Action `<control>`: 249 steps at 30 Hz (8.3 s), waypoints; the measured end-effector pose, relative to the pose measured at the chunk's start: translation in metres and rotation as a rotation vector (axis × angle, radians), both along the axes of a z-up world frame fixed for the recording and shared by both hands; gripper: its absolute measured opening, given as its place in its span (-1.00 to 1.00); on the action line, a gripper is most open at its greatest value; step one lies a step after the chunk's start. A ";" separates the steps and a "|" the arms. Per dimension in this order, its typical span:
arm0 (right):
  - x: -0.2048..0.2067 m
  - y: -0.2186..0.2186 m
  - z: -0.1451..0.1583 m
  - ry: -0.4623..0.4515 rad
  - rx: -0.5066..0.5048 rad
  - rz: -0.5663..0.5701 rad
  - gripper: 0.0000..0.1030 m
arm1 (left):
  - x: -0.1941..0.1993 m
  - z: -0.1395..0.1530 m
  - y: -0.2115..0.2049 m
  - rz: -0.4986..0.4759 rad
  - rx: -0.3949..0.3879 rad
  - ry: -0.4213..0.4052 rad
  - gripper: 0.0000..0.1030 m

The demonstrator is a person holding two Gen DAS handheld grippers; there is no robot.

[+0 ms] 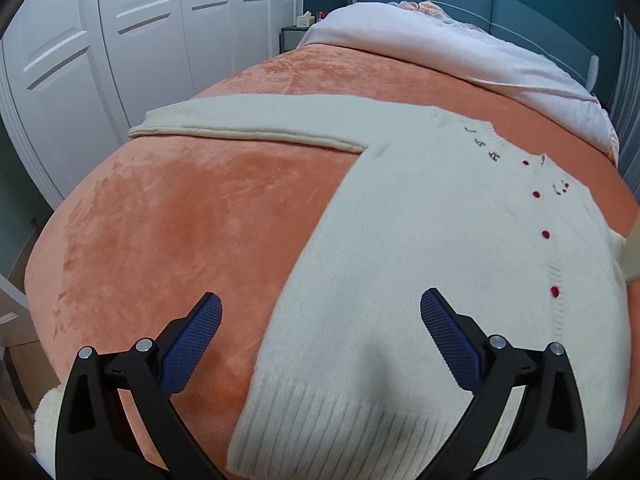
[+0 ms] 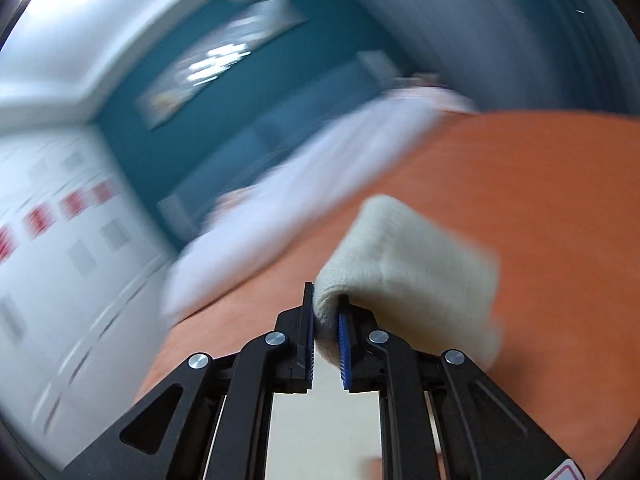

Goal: Fold small clothes

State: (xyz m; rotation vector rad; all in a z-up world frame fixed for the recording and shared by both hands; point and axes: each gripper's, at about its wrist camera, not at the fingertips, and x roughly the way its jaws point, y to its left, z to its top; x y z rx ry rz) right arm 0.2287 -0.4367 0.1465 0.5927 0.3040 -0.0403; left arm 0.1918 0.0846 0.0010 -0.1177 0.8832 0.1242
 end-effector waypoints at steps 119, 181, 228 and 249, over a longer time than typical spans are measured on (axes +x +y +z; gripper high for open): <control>0.091 0.153 -0.184 0.513 0.039 0.100 -0.85 | 0.201 -0.044 0.042 0.149 -0.603 0.014 -0.81; -0.279 0.196 -0.099 0.626 -0.069 0.367 -0.85 | -0.176 0.041 0.109 -0.217 -0.426 0.323 -0.84; -0.102 0.148 -0.151 0.580 -0.074 0.040 -0.41 | 0.036 0.008 0.088 -0.112 -0.466 0.224 -0.80; -0.094 0.118 -0.172 0.626 -0.015 0.001 -0.78 | 0.059 0.004 0.093 -0.036 -0.369 0.242 -0.66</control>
